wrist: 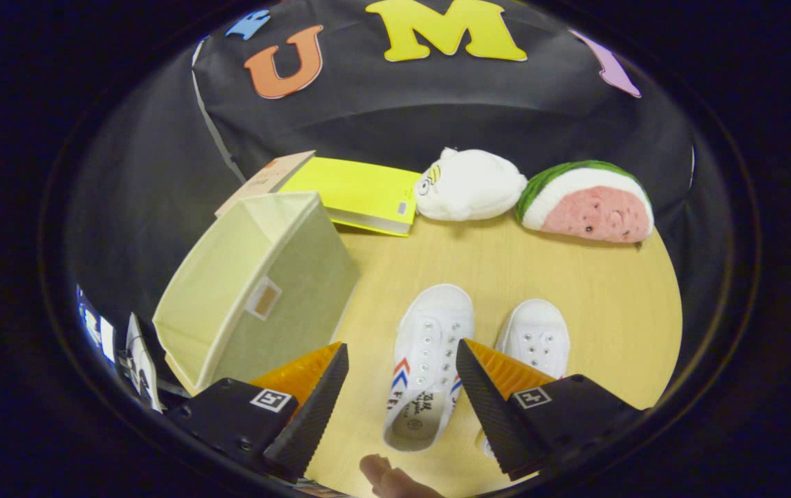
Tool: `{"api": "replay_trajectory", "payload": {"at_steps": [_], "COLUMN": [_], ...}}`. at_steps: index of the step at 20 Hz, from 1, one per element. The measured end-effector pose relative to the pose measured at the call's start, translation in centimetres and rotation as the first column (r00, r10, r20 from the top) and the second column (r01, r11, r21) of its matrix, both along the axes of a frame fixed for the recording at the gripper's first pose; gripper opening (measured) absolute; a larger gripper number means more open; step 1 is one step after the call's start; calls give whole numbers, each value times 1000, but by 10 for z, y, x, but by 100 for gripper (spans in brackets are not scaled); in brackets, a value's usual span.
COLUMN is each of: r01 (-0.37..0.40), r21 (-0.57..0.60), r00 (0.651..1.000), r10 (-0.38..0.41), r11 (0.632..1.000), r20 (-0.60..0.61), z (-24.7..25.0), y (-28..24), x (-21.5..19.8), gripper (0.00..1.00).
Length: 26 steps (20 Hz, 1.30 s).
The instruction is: Open the storage box then place both shoes into the box .Put the left shoe in first, then the right shoe, with the right side of both shoes facing outward in a uniform manner.
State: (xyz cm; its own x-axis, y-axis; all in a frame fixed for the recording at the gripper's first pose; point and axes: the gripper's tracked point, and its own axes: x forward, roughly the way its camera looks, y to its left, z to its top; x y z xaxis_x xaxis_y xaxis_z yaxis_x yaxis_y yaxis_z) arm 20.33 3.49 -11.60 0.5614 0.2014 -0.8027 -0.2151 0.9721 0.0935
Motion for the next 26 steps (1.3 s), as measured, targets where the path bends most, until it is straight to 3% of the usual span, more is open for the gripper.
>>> {"api": "replay_trajectory", "payload": {"at_steps": [9, 12, 15, 16, 18, 21, 26], "r01": [12, 15, -11, -16, 3, 58, 154], "r21": [-156, -168, -124, -130, -116, -44, 111], "r00": [977, 979, 971, 973, 972, 966, 937], "r10": [-45, -49, -19, -14, -30, -67, -109], "r11": [988, 986, 992, 991, 993, 997, 982], "r20": [-210, -197, -237, -231, -234, -250, -333], "z": [-71, -77, -88, -88, -87, -87, -79], "y": [-43, -44, -30, -30, -31, -31, -24], "x": [-18, -10, -9, -8, -10, -12, -14], "gripper": [97, 80, 48, 31, 16, 7, 6]}}
